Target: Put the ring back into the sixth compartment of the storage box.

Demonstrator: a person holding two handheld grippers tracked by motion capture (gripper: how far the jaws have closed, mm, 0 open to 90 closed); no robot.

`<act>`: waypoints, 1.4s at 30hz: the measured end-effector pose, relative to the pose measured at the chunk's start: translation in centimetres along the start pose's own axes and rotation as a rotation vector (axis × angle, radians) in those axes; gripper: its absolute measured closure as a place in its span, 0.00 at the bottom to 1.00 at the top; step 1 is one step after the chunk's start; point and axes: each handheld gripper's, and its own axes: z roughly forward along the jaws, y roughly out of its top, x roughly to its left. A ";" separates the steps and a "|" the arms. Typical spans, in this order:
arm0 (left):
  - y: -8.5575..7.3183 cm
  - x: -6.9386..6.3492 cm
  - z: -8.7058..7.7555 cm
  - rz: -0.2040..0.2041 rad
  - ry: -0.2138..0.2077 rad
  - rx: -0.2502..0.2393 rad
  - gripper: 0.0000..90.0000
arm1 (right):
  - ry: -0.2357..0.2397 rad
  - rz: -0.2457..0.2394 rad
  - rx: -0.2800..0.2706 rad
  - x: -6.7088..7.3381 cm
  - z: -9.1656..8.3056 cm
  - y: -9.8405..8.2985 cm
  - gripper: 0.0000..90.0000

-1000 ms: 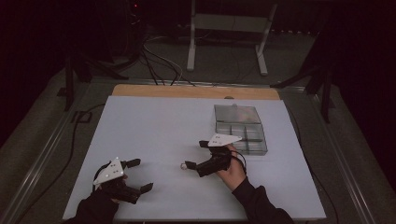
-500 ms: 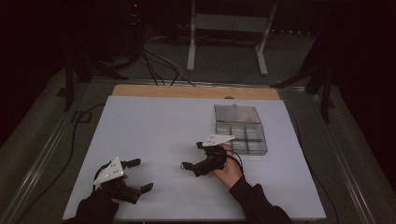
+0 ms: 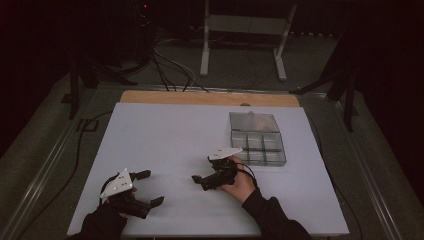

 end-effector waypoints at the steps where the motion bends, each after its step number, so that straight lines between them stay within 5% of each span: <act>1: 0.0 0.0 0.0 0.002 0.000 0.002 0.01 | -0.004 0.005 0.004 -0.1 0.0 0.0 0.10; 8: 0.0 0.0 0.0 0.006 -0.001 0.006 0.01 | -0.040 -0.002 0.072 -0.4 0.5 -0.1 0.26; 30: -0.1 0.1 0.0 -0.001 0.004 0.007 0.01 | -0.049 -0.042 0.138 -0.2 1.8 -0.3 0.70; 42: -0.1 0.1 0.0 0.001 0.005 0.007 0.01 | -0.094 -0.134 0.165 1.0 2.6 -0.6 0.86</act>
